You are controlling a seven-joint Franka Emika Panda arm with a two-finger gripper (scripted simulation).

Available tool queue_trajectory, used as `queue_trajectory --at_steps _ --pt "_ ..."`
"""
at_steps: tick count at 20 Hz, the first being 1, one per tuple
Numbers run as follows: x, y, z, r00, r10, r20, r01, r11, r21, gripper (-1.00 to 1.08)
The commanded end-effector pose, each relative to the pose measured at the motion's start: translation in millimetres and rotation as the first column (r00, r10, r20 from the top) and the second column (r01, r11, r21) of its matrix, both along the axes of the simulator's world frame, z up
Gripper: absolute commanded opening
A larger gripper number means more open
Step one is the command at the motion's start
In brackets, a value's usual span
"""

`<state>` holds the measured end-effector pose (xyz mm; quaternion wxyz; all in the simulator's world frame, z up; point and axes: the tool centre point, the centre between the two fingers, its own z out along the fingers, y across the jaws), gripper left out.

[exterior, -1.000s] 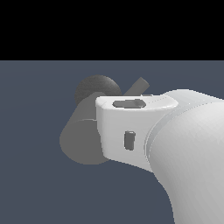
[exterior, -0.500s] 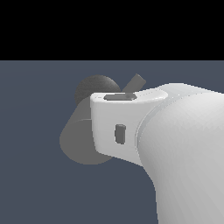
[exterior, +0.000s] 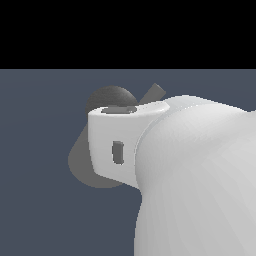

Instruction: Turn on the faucet by rotating a designated handle.

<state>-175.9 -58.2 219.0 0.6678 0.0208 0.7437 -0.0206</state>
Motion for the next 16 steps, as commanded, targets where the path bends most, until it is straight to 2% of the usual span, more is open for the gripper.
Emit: queue_trajectory --at_steps 1,16 --pt "4.7 38.1 25.8 0.995 0.072 0.063 -0.072 0.997 -0.003 -1.00" --pt "4.4 82.5 45.7 0.993 0.083 0.084 -0.083 0.997 -0.005 -1.00"
